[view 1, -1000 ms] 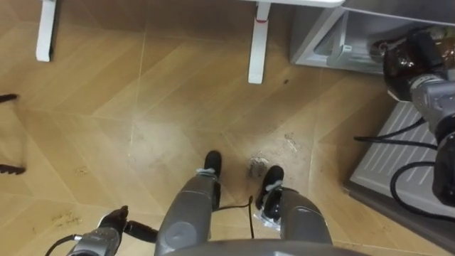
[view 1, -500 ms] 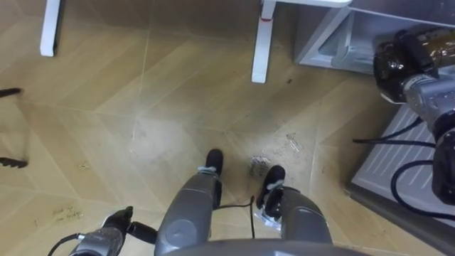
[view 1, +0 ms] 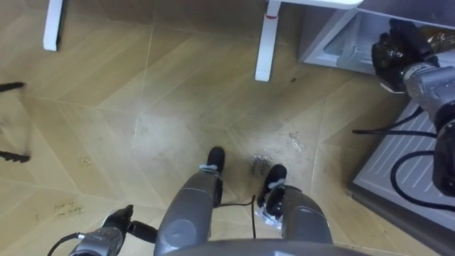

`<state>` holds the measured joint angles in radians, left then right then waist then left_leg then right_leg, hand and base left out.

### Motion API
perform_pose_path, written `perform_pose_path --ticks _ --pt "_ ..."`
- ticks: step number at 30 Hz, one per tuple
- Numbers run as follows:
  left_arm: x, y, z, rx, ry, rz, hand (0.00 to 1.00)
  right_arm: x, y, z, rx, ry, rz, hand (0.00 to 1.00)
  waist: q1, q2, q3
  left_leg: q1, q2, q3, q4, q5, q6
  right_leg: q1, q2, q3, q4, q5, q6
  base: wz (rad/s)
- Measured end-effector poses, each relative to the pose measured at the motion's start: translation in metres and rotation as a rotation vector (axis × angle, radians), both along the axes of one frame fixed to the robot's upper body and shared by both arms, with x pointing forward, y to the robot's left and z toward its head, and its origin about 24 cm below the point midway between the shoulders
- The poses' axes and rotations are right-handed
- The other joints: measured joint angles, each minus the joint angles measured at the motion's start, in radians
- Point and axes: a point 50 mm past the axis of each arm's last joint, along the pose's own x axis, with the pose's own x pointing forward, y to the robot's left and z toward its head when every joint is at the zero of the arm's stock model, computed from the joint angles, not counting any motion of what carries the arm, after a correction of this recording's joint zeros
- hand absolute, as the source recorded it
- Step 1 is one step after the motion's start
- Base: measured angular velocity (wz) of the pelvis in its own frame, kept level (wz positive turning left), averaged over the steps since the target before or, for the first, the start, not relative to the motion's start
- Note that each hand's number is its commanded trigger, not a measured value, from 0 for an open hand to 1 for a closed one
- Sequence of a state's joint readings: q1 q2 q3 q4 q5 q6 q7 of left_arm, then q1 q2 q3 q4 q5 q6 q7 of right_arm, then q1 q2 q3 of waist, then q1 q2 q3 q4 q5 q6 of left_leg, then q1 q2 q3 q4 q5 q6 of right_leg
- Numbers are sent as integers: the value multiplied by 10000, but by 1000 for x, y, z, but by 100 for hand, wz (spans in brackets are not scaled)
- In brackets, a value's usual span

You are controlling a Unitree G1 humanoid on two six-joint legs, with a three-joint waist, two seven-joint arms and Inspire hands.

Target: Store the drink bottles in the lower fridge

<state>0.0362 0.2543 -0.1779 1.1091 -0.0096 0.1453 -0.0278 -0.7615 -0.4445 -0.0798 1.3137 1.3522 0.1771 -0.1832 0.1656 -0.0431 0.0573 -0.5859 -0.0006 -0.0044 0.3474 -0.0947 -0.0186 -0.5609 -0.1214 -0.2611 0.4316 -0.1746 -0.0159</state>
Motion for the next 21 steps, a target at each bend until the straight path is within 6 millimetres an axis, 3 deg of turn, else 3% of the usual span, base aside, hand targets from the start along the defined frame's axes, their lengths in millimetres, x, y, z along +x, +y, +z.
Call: perform_pose_path --ticks 16,21 --pt "0 1 0 -88 -165 697 0 -1 -7 4 -511 241 33 0 29 6 -5 -179 20 44 119 23 35 -112 -18 -82 123 -27 -20 1" --pt "-1 2 0 -97 -218 831 0 -1 -7 4 -495 229 9 0 12 5 -5 -173 87 331 137 67 96 -113 -51 -147 208 -51 -39 1"
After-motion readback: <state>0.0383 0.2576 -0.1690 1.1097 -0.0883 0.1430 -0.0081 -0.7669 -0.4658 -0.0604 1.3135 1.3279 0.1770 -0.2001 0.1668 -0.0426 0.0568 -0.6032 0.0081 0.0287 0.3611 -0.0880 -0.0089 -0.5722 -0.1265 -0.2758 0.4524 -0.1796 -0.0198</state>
